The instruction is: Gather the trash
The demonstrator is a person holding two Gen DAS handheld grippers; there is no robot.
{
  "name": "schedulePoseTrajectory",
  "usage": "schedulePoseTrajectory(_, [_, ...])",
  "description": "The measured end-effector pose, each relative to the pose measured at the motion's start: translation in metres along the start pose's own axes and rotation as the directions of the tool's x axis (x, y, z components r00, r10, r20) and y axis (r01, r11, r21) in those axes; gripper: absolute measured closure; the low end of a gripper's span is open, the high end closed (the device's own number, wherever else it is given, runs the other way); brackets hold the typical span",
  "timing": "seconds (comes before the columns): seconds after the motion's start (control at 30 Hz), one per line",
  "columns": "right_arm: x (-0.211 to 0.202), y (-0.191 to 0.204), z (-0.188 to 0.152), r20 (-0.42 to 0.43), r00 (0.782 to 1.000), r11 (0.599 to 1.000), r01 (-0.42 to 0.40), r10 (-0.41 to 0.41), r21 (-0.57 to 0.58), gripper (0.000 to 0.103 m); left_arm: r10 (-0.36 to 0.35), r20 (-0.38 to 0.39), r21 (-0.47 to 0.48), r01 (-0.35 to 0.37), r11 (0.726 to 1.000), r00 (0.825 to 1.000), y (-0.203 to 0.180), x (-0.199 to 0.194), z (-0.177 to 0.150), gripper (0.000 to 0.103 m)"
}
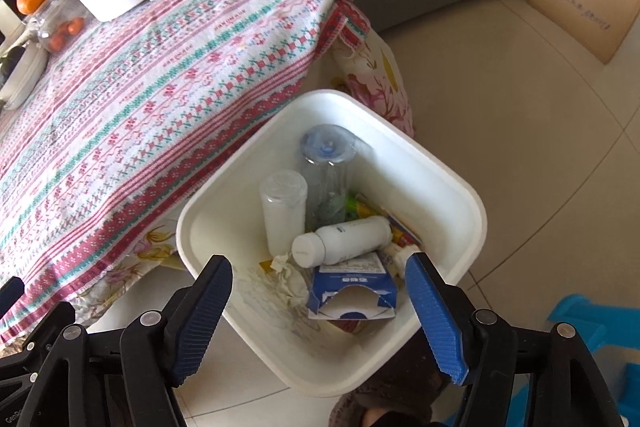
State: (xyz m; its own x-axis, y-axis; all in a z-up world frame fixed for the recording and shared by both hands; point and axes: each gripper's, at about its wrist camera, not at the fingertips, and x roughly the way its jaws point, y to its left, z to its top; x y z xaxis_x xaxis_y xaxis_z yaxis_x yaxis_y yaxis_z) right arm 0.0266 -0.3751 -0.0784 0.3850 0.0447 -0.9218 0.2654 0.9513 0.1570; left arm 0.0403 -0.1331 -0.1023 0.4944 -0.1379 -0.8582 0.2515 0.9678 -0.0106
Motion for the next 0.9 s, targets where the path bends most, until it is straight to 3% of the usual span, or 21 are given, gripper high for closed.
schedulePoseTrajectory(0.2, [-0.04, 0.029, -0.018, 0.159, 0.986, 0.996, 0.056, -0.044, -0.07, 0.019, 0.001, 0.049, -0.034, 0.001, 0.999, 0.999, 0.013, -0.035, -0.01, 0.005])
schedulePoseTrajectory(0.47, [-0.077, 0.07, -0.047, 0.312, 0.95, 0.979, 0.072, -0.008, -0.193, 0.014, 0.037, 0.163, -0.08, -0.024, 0.996, 0.986, 0.032, -0.082, -0.016, 0.005])
schedulePoseTrajectory(0.67, [-0.081, 0.09, -0.056, 0.353, 0.936, 0.963, 0.085, 0.011, -0.256, 0.012, 0.059, 0.223, -0.11, -0.035, 0.993, 0.973, 0.042, -0.1, -0.018, 0.005])
schedulePoseTrajectory(0.9, [-0.077, 0.089, -0.055, 0.35, 0.937, 0.966, 0.082, 0.009, -0.244, 0.012, 0.069, 0.251, -0.097, -0.046, 0.994, 0.965, 0.041, -0.107, -0.019, 0.005])
